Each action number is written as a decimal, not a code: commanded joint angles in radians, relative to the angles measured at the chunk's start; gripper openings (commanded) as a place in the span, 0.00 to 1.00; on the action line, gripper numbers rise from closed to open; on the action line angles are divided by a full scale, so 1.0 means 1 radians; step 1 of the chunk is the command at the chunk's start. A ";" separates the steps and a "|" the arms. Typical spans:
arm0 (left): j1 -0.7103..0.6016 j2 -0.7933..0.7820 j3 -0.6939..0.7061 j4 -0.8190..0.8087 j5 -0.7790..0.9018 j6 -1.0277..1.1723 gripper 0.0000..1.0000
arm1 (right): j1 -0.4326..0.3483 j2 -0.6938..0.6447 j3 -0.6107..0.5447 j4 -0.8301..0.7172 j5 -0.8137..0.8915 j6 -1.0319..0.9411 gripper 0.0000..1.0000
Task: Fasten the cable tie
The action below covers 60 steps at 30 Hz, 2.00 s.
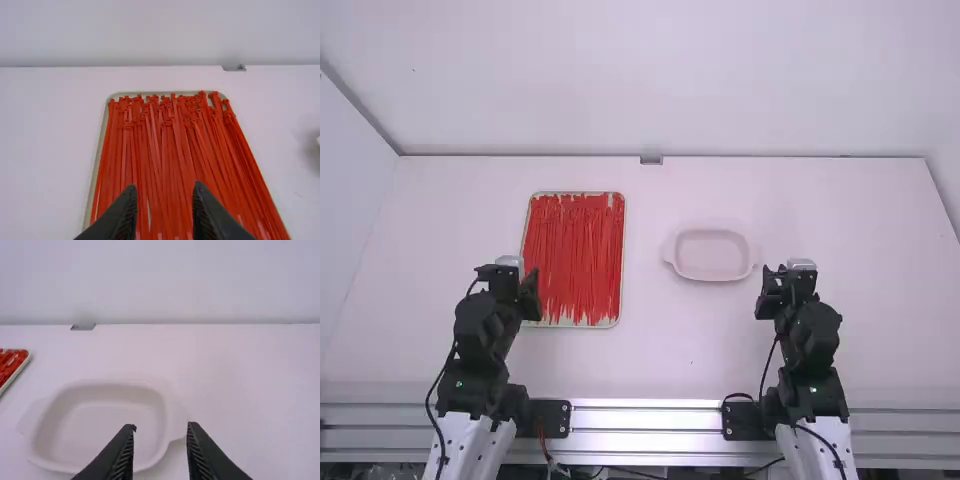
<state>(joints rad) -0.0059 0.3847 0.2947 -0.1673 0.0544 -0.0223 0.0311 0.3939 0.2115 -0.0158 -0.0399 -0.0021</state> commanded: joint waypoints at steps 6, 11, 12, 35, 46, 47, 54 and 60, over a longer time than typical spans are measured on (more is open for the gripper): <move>-0.014 0.166 0.154 -0.078 0.041 -0.041 0.43 | 0.018 0.164 0.135 -0.033 -0.029 0.013 0.43; -0.019 0.306 0.268 -0.158 0.065 -0.033 0.54 | 0.038 0.303 0.221 -0.058 -0.044 0.017 0.54; -0.020 0.329 0.286 -0.170 0.069 -0.037 0.56 | 0.040 0.326 0.235 -0.062 -0.049 0.017 0.56; -0.036 0.793 0.660 -0.425 0.152 -0.136 0.93 | 0.107 0.796 0.523 -0.195 -0.109 0.100 0.93; -0.034 0.873 0.725 -0.472 0.165 -0.146 0.99 | 0.130 0.879 0.574 -0.208 -0.117 0.107 0.99; -0.034 0.873 0.725 -0.472 0.165 -0.146 0.99 | 0.130 0.879 0.574 -0.208 -0.117 0.107 0.99; -0.034 0.874 0.725 -0.472 0.163 -0.146 0.99 | 0.132 0.880 0.575 -0.201 -0.117 0.095 1.00; -0.034 0.874 0.725 -0.470 0.163 -0.146 0.99 | 0.132 0.880 0.575 -0.209 -0.117 0.081 1.00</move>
<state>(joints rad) -0.0368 1.2495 0.9905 -0.6350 0.2066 -0.1619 0.1635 1.2671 0.7471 -0.2214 -0.1543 0.0921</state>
